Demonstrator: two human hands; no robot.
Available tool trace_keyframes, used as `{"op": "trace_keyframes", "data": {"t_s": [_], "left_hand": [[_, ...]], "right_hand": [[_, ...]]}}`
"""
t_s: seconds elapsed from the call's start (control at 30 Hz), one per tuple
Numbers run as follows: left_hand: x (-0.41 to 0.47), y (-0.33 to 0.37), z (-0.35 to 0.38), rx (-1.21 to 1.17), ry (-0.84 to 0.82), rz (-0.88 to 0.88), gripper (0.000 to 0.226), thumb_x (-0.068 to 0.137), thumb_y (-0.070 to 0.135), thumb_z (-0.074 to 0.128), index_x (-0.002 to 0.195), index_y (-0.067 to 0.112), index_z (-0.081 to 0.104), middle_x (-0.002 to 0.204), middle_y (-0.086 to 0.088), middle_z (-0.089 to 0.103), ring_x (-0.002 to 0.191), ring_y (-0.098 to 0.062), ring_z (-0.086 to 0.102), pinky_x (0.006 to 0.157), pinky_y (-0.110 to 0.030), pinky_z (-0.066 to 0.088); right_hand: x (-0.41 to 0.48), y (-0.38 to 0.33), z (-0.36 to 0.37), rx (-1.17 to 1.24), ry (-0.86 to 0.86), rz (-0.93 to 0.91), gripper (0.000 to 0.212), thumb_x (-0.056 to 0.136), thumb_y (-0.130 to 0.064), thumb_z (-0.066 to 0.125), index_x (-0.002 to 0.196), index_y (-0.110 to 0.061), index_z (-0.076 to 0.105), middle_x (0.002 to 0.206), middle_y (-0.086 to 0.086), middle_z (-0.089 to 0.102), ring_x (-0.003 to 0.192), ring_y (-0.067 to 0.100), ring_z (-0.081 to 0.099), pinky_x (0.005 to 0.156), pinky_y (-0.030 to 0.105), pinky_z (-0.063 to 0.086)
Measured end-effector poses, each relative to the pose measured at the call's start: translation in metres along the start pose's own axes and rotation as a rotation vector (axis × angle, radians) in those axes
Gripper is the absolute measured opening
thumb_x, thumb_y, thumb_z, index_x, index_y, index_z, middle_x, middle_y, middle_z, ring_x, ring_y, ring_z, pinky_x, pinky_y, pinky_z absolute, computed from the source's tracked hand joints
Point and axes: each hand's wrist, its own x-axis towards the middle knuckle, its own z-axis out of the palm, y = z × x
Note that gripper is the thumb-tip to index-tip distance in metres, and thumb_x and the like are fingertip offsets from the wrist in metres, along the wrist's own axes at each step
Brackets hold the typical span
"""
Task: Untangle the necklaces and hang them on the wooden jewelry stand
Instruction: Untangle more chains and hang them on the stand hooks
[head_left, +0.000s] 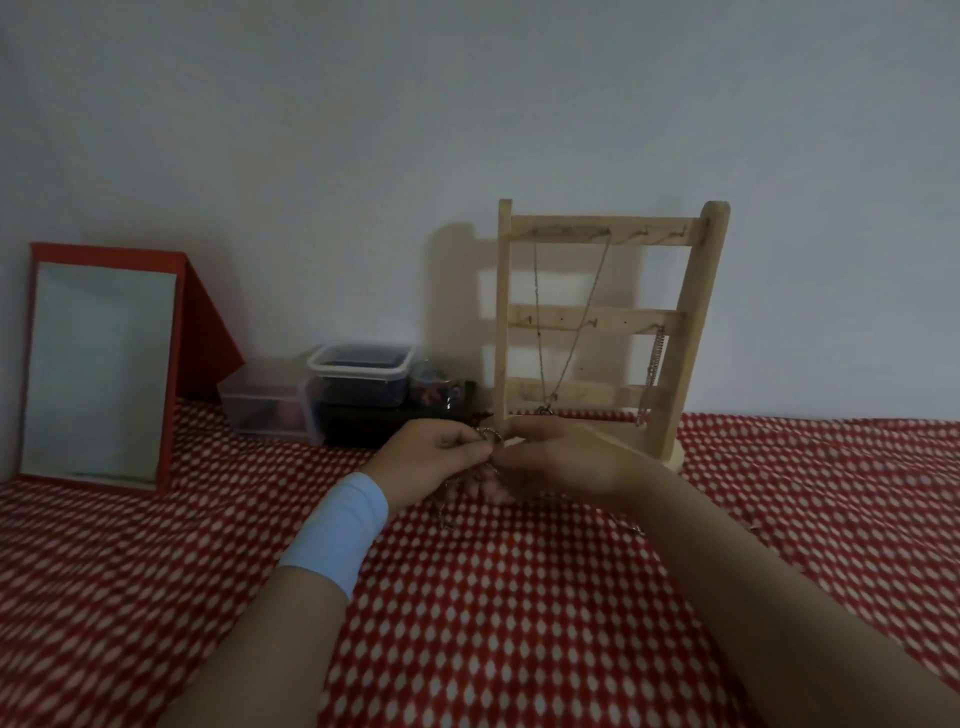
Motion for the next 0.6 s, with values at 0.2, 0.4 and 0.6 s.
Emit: {"op": "trace_keyframes", "data": {"t_s": [0.2,0.4,0.6], "left_hand": [[0.001,0.011,-0.022,0.113,-0.182,-0.074,0.014,0.090,0.024,0.067,0.102,0.021,0.075,0.072,0.008,0.073,0.066,-0.006,0.063,0.065,-0.018,0.051],[0.004,0.020,-0.027,0.442,-0.173,-0.034,0.013,0.090,0.026,0.067,0.088,0.022,0.079,0.070,0.020,0.070,0.061,0.009,0.060,0.060,-0.005,0.042],[0.004,0.019,-0.027,0.462,-0.077,-0.045,0.029,0.093,0.036,0.061,0.081,0.014,0.076,0.067,0.009,0.068,0.055,0.002,0.055,0.061,-0.015,0.043]], "right_hand": [[0.006,0.009,-0.002,-0.063,-0.080,0.018,0.015,0.102,-0.021,0.060,0.109,-0.012,0.071,0.059,-0.006,0.048,0.046,0.010,0.036,0.043,0.021,0.030],[0.011,0.003,0.006,-0.506,0.090,-0.072,0.039,0.094,-0.032,0.072,0.131,-0.020,0.067,0.116,-0.009,0.069,0.094,0.000,0.064,0.077,0.010,0.046],[0.017,0.012,0.008,-0.508,0.211,-0.239,0.011,0.089,-0.027,0.077,0.099,-0.029,0.074,0.098,-0.011,0.073,0.089,0.001,0.067,0.084,0.020,0.055]]}}
